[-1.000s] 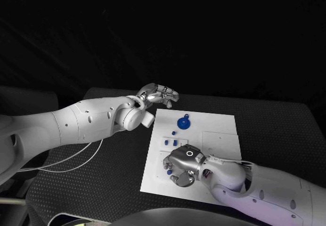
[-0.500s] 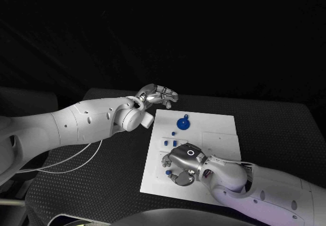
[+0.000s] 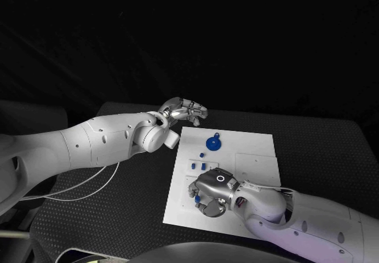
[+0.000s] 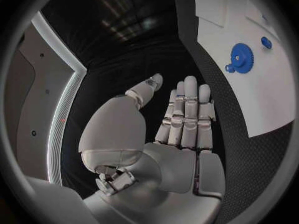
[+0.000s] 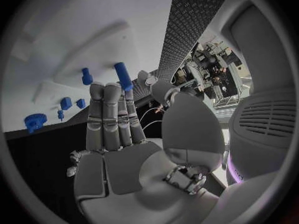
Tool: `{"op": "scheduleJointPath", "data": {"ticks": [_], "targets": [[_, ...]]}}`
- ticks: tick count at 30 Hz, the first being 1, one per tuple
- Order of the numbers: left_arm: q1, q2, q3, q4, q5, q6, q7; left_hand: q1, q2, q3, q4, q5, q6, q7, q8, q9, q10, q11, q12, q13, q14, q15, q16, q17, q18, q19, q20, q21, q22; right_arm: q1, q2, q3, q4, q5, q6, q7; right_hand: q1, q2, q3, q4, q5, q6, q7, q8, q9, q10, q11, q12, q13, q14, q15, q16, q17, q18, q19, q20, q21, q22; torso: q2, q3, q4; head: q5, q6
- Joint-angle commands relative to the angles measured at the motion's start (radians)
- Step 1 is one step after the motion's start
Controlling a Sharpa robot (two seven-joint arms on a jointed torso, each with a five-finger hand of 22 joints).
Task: Assemble the parts on the task board
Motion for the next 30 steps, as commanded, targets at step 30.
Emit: {"op": "scheduleJointPath", "data": {"ticks": [30], "targets": [[0.002, 0.001, 0.001, 0.0, 0.009, 0.016, 0.0, -0.013, 0.002, -0.004, 0.006, 0.003, -0.019, 0.004, 0.0, -0.005, -0.01, -0.001, 0.003, -0.003, 0.005, 0.003, -0.007, 0.006, 0.015, 0.007, 0.001, -0.01, 0.003, -0.001, -0.005, 0.0, -0.003, 0.03, -0.041, 0.01, -0.021, -0.026, -0.029, -0.007, -0.003, -0.049, 0.021, -0.016, 0.002, -0.057, 0.022, -0.028, -0.019, -0.032, 0.021, 0.043, -0.007, 0.023, -0.031, 0.0, 0.042, 0.022, 0.0, -0.0001, 0.0, 0.0, -0.001]]}}
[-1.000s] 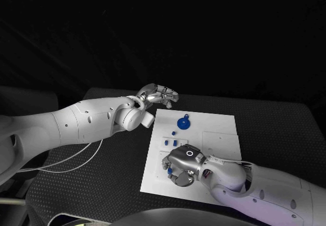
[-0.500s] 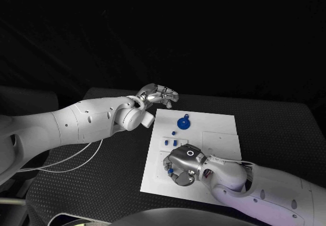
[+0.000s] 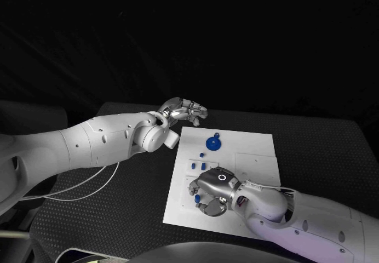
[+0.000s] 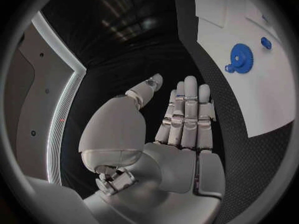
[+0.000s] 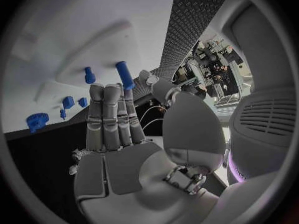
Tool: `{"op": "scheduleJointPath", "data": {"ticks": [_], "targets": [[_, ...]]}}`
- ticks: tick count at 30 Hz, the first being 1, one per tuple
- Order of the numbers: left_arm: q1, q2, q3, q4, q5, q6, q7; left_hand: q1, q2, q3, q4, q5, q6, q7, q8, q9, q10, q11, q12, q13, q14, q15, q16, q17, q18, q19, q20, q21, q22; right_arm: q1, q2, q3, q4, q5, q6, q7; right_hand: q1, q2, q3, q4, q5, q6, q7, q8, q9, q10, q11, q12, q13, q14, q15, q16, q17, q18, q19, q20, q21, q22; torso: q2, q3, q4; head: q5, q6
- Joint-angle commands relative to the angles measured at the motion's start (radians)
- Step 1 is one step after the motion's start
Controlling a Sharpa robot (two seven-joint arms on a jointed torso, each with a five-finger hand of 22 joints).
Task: Assemble the parts on the task board
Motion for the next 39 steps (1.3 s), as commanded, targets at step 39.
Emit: {"op": "scheduleJointPath", "data": {"ticks": [39], "targets": [[0.001, -0.002, 0.0, -0.021, 0.014, 0.017, 0.007, -0.01, -0.002, -0.004, 0.006, 0.002, -0.008, 0.001, 0.001, -0.002, -0.006, -0.003, 0.004, -0.001, 0.006, 0.003, -0.007, 0.005, 0.009, 0.007, 0.001, -0.008, 0.004, 0.224, -0.353, 0.086, 0.053, 0.827, 0.335, -0.281, -0.138, 0.051, -0.129, 0.119, 0.003, -0.019, -0.033, 0.014, 0.047, -0.05, -0.11, 0.952, 0.712, 0.05, -0.099, 0.287, 0.121, 0.023, 0.082, -0.061, 0.139, 0.025, -0.003, 0.0027, -0.0058, -0.109, 0.066]]}}
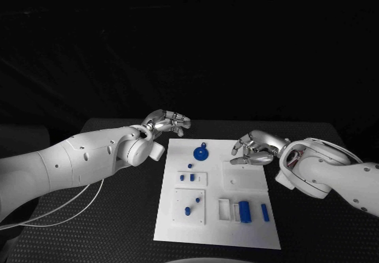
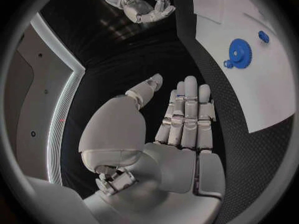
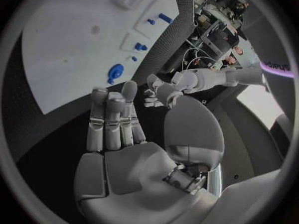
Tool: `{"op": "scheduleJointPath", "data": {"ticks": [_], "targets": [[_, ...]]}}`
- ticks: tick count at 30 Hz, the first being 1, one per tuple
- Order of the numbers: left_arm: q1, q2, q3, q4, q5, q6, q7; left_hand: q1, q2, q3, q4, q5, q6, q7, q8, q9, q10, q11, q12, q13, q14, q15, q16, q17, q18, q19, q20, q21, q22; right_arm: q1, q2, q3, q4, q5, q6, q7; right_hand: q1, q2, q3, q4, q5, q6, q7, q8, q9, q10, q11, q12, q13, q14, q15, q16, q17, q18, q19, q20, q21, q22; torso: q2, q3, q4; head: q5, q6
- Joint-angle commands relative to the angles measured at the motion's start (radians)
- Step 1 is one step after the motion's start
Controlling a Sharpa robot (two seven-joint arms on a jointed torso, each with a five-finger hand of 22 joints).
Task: Assemble the parts on the task board
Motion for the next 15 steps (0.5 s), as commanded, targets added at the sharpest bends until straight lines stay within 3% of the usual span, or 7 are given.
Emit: {"op": "scheduleJointPath", "data": {"ticks": [1, 4, 8, 15], "targets": [[0.001, 0.0, 0.001, -0.001, 0.009, 0.015, 0.008, -0.01, -0.002, -0.001, 0.004, 0.002, -0.008, 0.001, 0.002, -0.001, -0.005, -0.002, 0.004, -0.001, 0.006, 0.003, -0.007, 0.002, 0.016, 0.009, -0.001, -0.004, 0.001, 0.0, -0.021, -0.002, 0.011, 0.124, 0.251, -0.205, -0.036, 0.006, 0.007, 0.028, -0.002, 0.01, -0.004, 0.004, 0.013, -0.062, -0.003, 0.13, 0.112, 0.009, -0.006, 0.047, 0.031, 0.008, 0.023, -0.017, 0.032, 0.023, 0.001, 0.0008, 0.0002, -0.025, 0.008], [0.001, 0.001, 0.0, -0.003, 0.01, 0.015, 0.008, -0.011, -0.002, -0.001, 0.004, 0.002, -0.007, 0.001, 0.002, -0.001, -0.005, -0.002, 0.004, -0.001, 0.006, 0.003, -0.007, 0.002, 0.016, 0.009, -0.001, -0.004, 0.002, 0.0, -0.049, -0.01, 0.031, 0.166, 0.337, -0.302, -0.08, 0.029, 0.016, 0.067, -0.003, 0.013, -0.009, 0.008, 0.027, -0.061, -0.005, 0.199, 0.168, 0.018, -0.012, 0.076, 0.051, 0.008, 0.038, -0.033, 0.059, 0.021, 0.0, 0.001, -0.001, -0.036, 0.007], [0.001, 0.004, 0.0, -0.005, 0.01, 0.016, 0.008, -0.011, -0.002, -0.002, 0.004, 0.002, -0.007, 0.001, 0.002, -0.001, -0.004, -0.002, 0.005, -0.001, 0.006, 0.003, -0.007, 0.002, 0.016, 0.009, -0.001, -0.004, 0.002, 0.0, -0.09, -0.034, 0.065, 0.194, 0.338, -0.36, -0.1, 0.043, 0.022, 0.068, -0.004, 0.013, -0.009, 0.01, 0.038, -0.068, -0.007, 0.224, 0.195, 0.02, -0.012, 0.087, 0.061, 0.008, 0.041, -0.044, 0.074, 0.02, 0.0, -0.0006, -0.0004, -0.051, 0.001], [0.0, 0.008, 0.0, -0.009, 0.013, 0.017, 0.009, -0.012, -0.002, -0.002, 0.005, 0.002, -0.007, 0.001, 0.002, -0.001, -0.004, -0.002, 0.005, -0.001, 0.006, 0.003, -0.008, 0.003, 0.016, 0.009, -0.001, -0.004, 0.002, 0.0, -0.12, -0.075, 0.111, 0.216, 0.324, -0.403, -0.156, 0.059, 0.02, 0.073, -0.003, 0.028, -0.016, 0.017, 0.057, -0.058, -0.013, 0.245, 0.219, 0.024, -0.017, 0.103, 0.075, 0.008, 0.046, -0.055, 0.095, 0.019, -0.002, -0.0008, -0.0015, -0.064, -0.002]]}}
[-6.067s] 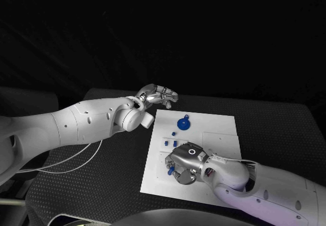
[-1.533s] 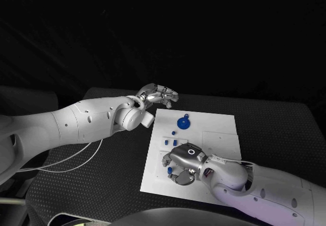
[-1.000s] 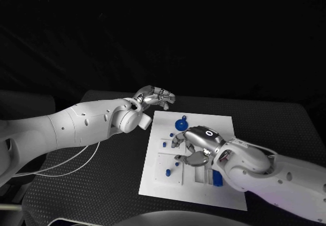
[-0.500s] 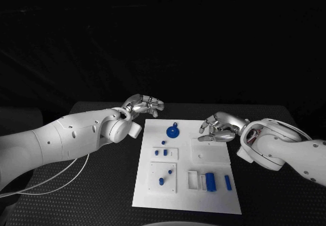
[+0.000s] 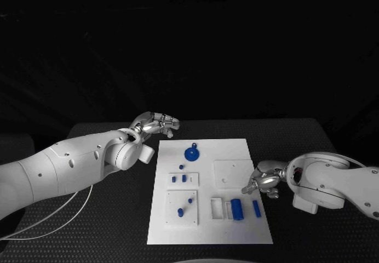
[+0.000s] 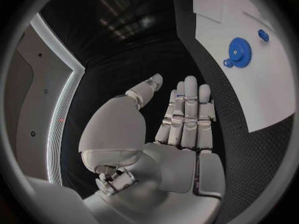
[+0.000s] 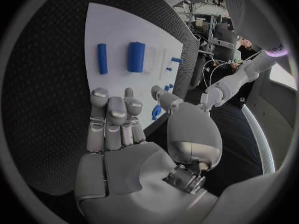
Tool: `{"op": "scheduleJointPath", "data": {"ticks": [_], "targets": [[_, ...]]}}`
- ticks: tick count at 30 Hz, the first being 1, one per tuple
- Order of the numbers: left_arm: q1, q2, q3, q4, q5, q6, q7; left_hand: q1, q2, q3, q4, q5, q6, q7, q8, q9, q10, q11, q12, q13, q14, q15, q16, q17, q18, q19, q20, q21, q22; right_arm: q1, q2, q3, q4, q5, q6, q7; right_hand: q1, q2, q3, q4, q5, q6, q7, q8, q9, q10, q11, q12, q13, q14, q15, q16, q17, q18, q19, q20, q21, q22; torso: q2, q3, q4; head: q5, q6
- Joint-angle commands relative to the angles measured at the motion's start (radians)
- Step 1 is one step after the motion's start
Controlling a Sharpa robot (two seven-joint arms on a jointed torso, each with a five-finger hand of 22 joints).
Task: Assemble the parts on the task board
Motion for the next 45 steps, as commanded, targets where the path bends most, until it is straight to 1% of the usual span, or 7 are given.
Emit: {"op": "scheduleJointPath", "data": {"ticks": [1, 5, 9, 14, 16, 30, 45], "targets": [[0.0, 0.003, 0.0, 0.001, 0.009, 0.016, 0.009, -0.012, -0.002, -0.002, 0.005, 0.002, -0.007, 0.001, 0.002, -0.002, -0.004, -0.002, 0.005, -0.001, 0.006, 0.003, -0.004, 0.001, 0.015, 0.009, -0.001, -0.004, 0.001, -0.001, -0.005, -0.013, 0.022, 0.049, 0.042, -0.079, -0.021, 0.0, -0.002, 0.001, -0.003, 0.013, 0.002, 0.006, 0.004, -0.052, -0.01, 0.008, 0.005, 0.003, -0.001, 0.005, 0.003, 0.024, 0.012, -0.023, 0.006, 0.021, -0.002, -0.0008, -0.0011, -0.006, -0.005], [0.0, 0.003, 0.0, 0.0, 0.009, 0.016, 0.01, -0.013, -0.002, -0.002, 0.006, 0.002, -0.008, 0.001, 0.002, -0.002, -0.004, -0.002, 0.005, -0.001, 0.006, 0.003, -0.004, 0.002, 0.015, 0.009, -0.001, -0.005, 0.002, -0.001, -0.007, -0.025, 0.03, 0.035, 0.042, -0.083, -0.041, 0.007, -0.003, 0.0, -0.003, 0.016, 0.0, 0.005, 0.008, -0.049, -0.011, 0.01, 0.011, 0.003, -0.003, 0.008, 0.006, 0.024, 0.011, -0.026, 0.011, 0.021, -0.002, -0.0016, -0.0017, -0.007, -0.009], [0.0, 0.004, 0.0, 0.0, 0.009, 0.016, 0.009, -0.014, -0.002, -0.003, 0.007, 0.001, -0.008, 0.001, 0.003, -0.002, -0.004, -0.002, 0.005, -0.002, 0.006, 0.003, -0.005, 0.002, 0.014, 0.009, 0.0, -0.005, 0.002, -0.001, 0.001, -0.045, 0.03, 0.002, 0.015, -0.086, -0.063, 0.01, -0.004, -0.004, -0.003, 0.017, 0.0, 0.002, 0.011, -0.046, -0.012, 0.012, 0.016, 0.003, -0.003, 0.009, 0.008, 0.024, 0.009, -0.028, 0.016, 0.02, -0.002, -0.0029, -0.0009, -0.011, -0.009], [0.0, 0.004, 0.0, 0.001, 0.009, 0.017, 0.007, -0.015, -0.002, -0.003, 0.007, 0.001, -0.008, 0.001, 0.003, -0.002, -0.004, -0.002, 0.005, -0.002, 0.006, 0.003, -0.005, 0.003, 0.014, 0.009, 0.0, -0.005, 0.002, -0.001, 0.021, -0.064, 0.033, -0.001, -0.009, -0.087, -0.088, 0.006, -0.007, -0.005, -0.003, 0.013, 0.001, -0.004, 0.012, -0.044, -0.011, 0.012, 0.021, 0.004, -0.002, 0.011, 0.009, 0.024, 0.007, -0.03, 0.02, 0.02, -0.001, -0.0043, 0.0009, -0.012, -0.015], [0.0, 0.004, 0.0, 0.002, 0.009, 0.018, 0.007, -0.015, -0.002, -0.003, 0.007, 0.001, -0.008, 0.001, 0.003, -0.002, -0.004, -0.002, 0.005, -0.002, 0.006, 0.003, -0.005, 0.003, 0.014, 0.009, 0.0, -0.005, 0.003, -0.001, 0.029, -0.069, 0.031, -0.001, -0.023, -0.087, -0.097, 0.002, -0.008, -0.005, -0.003, 0.009, 0.002, -0.007, 0.012, -0.043, -0.01, 0.012, 0.022, 0.004, -0.001, 0.012, 0.01, 0.024, 0.007, -0.031, 0.022, 0.019, -0.001, -0.0032, 0.0011, -0.01, -0.017], [0.0, 0.004, 0.0, 0.008, 0.009, 0.019, 0.007, -0.017, -0.002, -0.004, 0.01, 0.001, -0.009, 0.001, 0.003, -0.002, -0.004, -0.002, 0.005, -0.002, 0.006, 0.003, -0.007, 0.004, 0.014, 0.009, 0.0, -0.006, 0.004, -0.025, 0.083, -0.081, 0.003, -0.023, -0.027, -0.09, -0.128, -0.011, -0.01, -0.011, -0.003, 0.0, 0.006, -0.019, 0.01, -0.041, -0.006, 0.011, 0.029, 0.006, 0.002, 0.015, 0.012, 0.024, 0.006, -0.034, 0.028, 0.019, -0.001, -0.0026, 0.0003, -0.003, -0.031], [0.0, 0.005, 0.0, 0.011, 0.009, 0.02, 0.006, -0.018, -0.002, -0.004, 0.011, 0.001, -0.009, 0.001, 0.003, -0.003, -0.005, -0.002, 0.005, -0.002, 0.006, 0.003, -0.008, 0.005, 0.014, 0.009, -0.001, -0.007, 0.004, -0.046, 0.122, -0.081, -0.021, -0.068, -0.028, -0.094, -0.128, -0.005, -0.005, -0.026, -0.003, 0.002, 0.007, -0.022, 0.011, -0.042, -0.005, 0.01, 0.032, 0.005, 0.003, 0.014, 0.012, 0.024, 0.003, -0.035, 0.03, 0.018, -0.001, -0.0028, -0.0005, 0.003, -0.039]]}}
